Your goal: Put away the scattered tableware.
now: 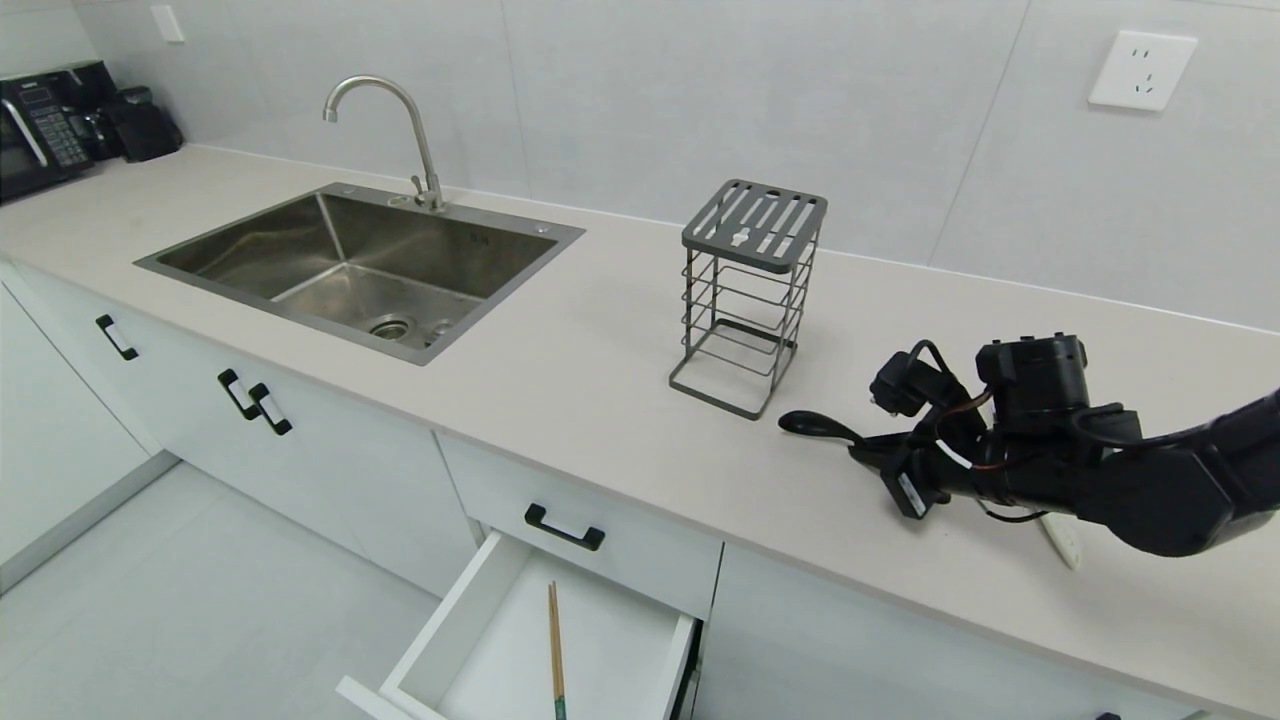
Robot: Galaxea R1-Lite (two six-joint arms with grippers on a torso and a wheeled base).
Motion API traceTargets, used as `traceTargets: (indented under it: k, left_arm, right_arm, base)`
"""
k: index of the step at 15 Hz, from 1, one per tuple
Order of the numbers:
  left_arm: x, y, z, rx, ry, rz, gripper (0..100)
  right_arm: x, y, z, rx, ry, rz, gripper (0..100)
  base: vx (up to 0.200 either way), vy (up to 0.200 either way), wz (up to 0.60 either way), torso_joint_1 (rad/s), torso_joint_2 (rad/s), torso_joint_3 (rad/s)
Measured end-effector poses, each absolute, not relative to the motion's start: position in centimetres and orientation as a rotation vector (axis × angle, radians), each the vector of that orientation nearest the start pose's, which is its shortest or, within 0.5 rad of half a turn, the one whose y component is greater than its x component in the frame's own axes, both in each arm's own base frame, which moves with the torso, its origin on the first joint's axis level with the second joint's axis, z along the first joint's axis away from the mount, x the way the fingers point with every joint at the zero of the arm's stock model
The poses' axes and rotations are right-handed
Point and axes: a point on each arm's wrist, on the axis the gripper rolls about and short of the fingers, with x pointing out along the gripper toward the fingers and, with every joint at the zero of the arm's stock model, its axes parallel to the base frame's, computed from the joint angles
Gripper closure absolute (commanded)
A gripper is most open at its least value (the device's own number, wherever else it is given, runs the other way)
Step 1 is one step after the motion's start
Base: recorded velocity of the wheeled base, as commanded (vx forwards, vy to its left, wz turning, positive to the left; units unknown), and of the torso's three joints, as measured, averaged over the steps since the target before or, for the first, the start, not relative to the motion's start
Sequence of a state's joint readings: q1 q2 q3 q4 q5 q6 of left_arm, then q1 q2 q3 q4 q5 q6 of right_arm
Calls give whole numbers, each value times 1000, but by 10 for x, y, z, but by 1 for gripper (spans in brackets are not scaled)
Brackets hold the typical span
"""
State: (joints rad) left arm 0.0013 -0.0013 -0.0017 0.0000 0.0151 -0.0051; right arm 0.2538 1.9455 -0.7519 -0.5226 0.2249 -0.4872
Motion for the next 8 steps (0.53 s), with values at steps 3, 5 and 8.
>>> traceTargets:
  k: [3, 5, 8]
  left_arm:
    - [-23, 0, 76, -5, -3, 16, 0]
    - [-23, 0, 76, -5, -3, 16, 0]
    - [-23, 0, 76, -5, -3, 16, 0]
  right_arm:
    - [290, 87, 88, -476, 545, 636, 100]
    - [273, 98, 95, -486, 518, 678, 100]
    - [248, 117, 103, -500, 482, 758, 100]
  base:
    - [0, 0, 0, 0, 0, 0]
    - [0, 0, 0, 0, 0, 0]
    - [0, 0, 0, 0, 0, 0]
